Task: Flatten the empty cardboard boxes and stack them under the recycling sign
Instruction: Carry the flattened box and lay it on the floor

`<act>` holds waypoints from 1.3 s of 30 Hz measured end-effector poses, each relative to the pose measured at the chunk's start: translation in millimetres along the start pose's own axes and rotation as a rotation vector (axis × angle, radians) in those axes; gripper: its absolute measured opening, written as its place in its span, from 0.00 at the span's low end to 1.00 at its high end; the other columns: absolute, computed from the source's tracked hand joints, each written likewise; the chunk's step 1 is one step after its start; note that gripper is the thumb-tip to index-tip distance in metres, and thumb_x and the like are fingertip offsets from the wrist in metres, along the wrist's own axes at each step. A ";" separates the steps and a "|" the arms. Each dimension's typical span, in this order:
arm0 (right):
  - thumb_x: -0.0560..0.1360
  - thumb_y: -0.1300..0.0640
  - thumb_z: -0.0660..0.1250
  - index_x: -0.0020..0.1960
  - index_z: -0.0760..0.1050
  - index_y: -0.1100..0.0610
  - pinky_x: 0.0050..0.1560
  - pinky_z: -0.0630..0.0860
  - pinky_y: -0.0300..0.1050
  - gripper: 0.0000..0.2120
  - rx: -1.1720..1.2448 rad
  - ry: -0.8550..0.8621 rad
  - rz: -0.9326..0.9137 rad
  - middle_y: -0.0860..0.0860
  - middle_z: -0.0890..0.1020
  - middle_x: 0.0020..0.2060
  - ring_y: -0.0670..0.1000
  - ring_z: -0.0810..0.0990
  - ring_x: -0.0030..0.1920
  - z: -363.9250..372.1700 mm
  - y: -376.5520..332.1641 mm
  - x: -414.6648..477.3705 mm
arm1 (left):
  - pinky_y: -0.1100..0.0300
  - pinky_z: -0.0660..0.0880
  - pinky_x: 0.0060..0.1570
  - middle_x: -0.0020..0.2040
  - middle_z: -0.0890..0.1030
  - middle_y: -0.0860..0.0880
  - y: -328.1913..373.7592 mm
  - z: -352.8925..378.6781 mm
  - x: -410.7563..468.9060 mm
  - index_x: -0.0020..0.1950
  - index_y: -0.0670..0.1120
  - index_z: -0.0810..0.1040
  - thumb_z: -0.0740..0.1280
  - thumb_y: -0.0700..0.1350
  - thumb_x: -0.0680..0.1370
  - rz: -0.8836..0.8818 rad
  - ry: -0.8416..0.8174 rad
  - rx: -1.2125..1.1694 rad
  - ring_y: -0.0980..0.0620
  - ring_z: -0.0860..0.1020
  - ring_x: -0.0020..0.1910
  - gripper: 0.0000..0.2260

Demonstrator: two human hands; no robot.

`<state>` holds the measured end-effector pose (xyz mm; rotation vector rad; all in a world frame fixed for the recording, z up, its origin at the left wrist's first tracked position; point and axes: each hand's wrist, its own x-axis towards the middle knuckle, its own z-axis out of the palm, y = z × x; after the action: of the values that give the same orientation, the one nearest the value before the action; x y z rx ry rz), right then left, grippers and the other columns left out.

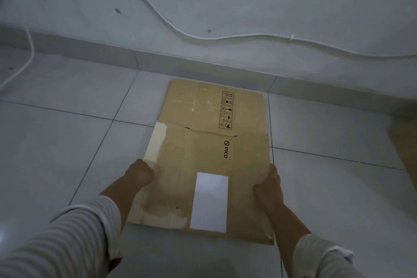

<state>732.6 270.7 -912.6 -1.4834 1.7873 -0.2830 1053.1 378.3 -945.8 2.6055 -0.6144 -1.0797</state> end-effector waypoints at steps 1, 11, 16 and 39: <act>0.71 0.69 0.62 0.71 0.58 0.54 0.55 0.75 0.54 0.32 0.006 0.008 -0.019 0.58 0.70 0.61 0.60 0.74 0.58 0.8 1.6 1.7 | 0.56 0.73 0.48 0.57 0.78 0.36 -0.1 0.8 0.7 0.60 0.33 0.74 0.64 0.36 0.75 0.005 0.002 0.008 0.38 0.78 0.56 0.15; 0.73 0.66 0.63 0.77 0.44 0.58 0.69 0.67 0.56 0.40 -0.227 -0.199 0.043 0.59 0.57 0.73 0.62 0.64 0.70 5.2 21.7 18.9 | 0.52 0.77 0.52 0.56 0.78 0.38 -1.4 2.9 8.1 0.62 0.37 0.74 0.68 0.41 0.73 -0.021 -0.001 0.059 0.39 0.79 0.53 0.19; 0.75 0.64 0.57 0.76 0.44 0.60 0.66 0.68 0.51 0.34 -0.362 -0.220 0.034 0.61 0.60 0.71 0.60 0.65 0.68 19.5 28.4 19.6 | 0.49 0.74 0.60 0.64 0.73 0.37 -4.4 7.5 5.2 0.71 0.37 0.64 0.66 0.43 0.75 -0.061 -0.051 0.048 0.37 0.75 0.61 0.27; 0.79 0.55 0.58 0.76 0.53 0.56 0.76 0.54 0.49 0.28 -0.468 -0.212 -0.260 0.54 0.50 0.77 0.55 0.49 0.77 -53.7 -103.9 -68.5 | 0.52 0.62 0.72 0.76 0.62 0.44 106.5 -36.7 -137.9 0.78 0.43 0.55 0.61 0.48 0.78 0.267 -0.055 0.323 0.44 0.60 0.75 0.30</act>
<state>773.3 286.4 -784.3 -1.9960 1.5524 0.1770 961.6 352.6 -795.2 2.6536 -1.2003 -1.0416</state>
